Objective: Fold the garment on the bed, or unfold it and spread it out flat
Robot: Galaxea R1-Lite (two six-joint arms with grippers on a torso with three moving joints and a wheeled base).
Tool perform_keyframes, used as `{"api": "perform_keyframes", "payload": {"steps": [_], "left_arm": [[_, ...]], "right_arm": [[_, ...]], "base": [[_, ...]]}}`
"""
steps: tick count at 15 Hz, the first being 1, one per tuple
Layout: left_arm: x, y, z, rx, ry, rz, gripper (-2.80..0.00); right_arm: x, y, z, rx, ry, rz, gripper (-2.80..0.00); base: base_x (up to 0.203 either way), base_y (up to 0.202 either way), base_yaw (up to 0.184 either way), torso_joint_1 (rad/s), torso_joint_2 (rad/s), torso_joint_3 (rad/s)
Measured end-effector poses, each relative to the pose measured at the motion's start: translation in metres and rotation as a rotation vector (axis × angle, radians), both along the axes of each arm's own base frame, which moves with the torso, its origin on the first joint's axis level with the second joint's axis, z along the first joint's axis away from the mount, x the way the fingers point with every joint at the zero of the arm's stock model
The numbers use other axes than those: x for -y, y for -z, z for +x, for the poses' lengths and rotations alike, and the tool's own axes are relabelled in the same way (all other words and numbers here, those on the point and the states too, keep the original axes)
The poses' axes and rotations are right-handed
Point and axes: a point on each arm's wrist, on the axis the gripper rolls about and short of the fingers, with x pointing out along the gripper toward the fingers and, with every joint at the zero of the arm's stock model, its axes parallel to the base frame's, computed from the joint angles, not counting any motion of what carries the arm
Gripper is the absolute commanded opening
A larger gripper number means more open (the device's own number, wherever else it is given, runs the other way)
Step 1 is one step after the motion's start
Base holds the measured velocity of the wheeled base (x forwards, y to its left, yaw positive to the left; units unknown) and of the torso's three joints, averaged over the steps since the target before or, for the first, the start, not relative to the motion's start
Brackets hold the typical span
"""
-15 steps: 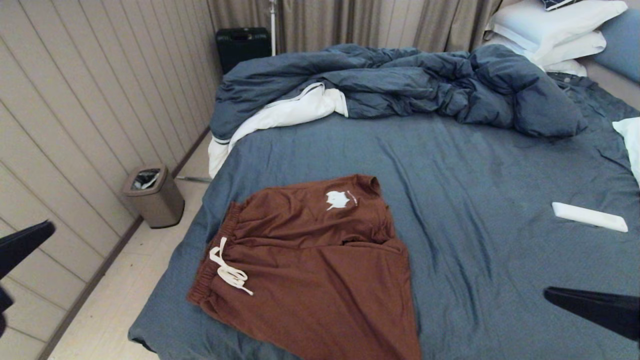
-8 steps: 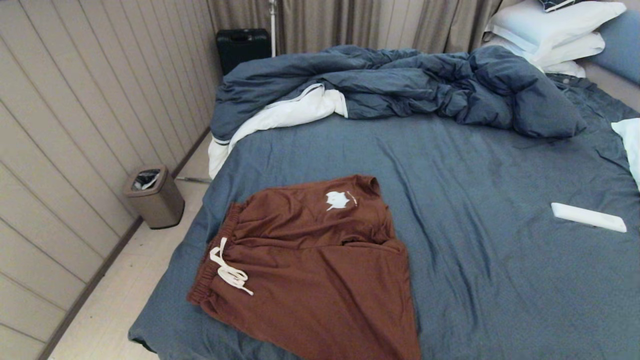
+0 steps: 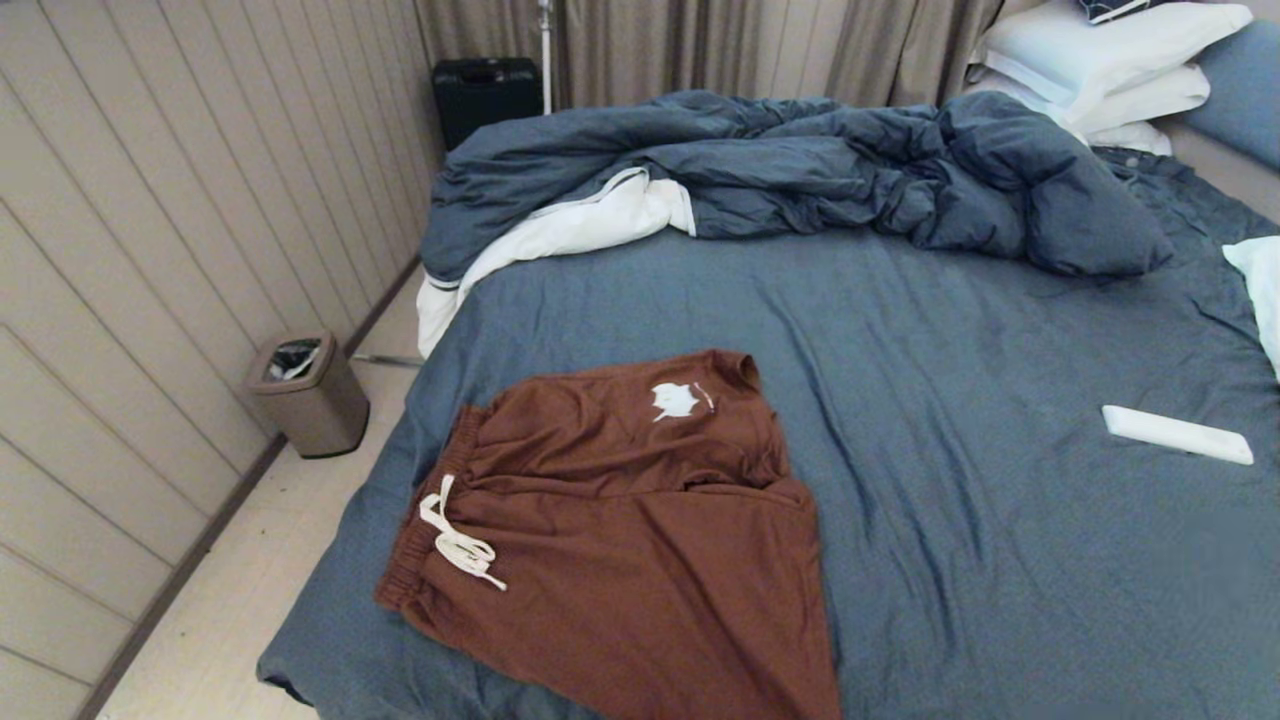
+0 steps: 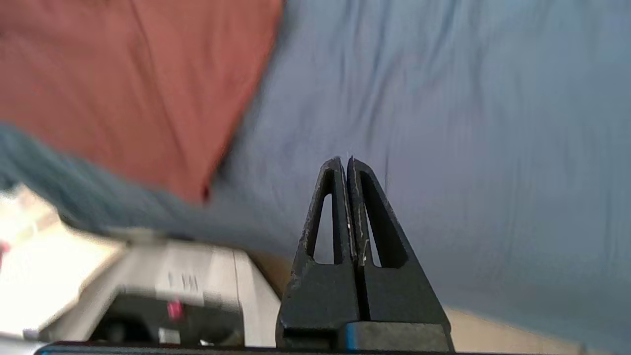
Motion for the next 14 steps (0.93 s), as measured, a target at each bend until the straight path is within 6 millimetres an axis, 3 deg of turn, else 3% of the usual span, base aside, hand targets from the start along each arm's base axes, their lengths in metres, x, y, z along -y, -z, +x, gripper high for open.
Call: {"api": "perform_keyframes", "payload": {"steps": [3,7,14], "left_arm": [[0.003,0.008,-0.001,0.023,0.120,-0.001,-2.80],[0.003,0.009,-0.002,0.032,0.125,-0.010,-2.80],[0.002,0.013,-0.004,-0.006,0.071,-0.098,-2.80]], "right_arm": [[0.000,0.003,0.000,-0.015,-0.005,-0.041,-2.80],[0.000,0.004,-0.001,-0.030,0.085,-0.072,-2.80],[0.000,0.008,-0.020,0.207,0.139,-0.079,-2.80]], "base": [[0.000,0.000,0.000,0.000,0.00,0.000],[0.000,0.000,0.000,0.000,0.00,0.000],[0.000,0.000,0.000,0.000,0.00,0.000]]}}
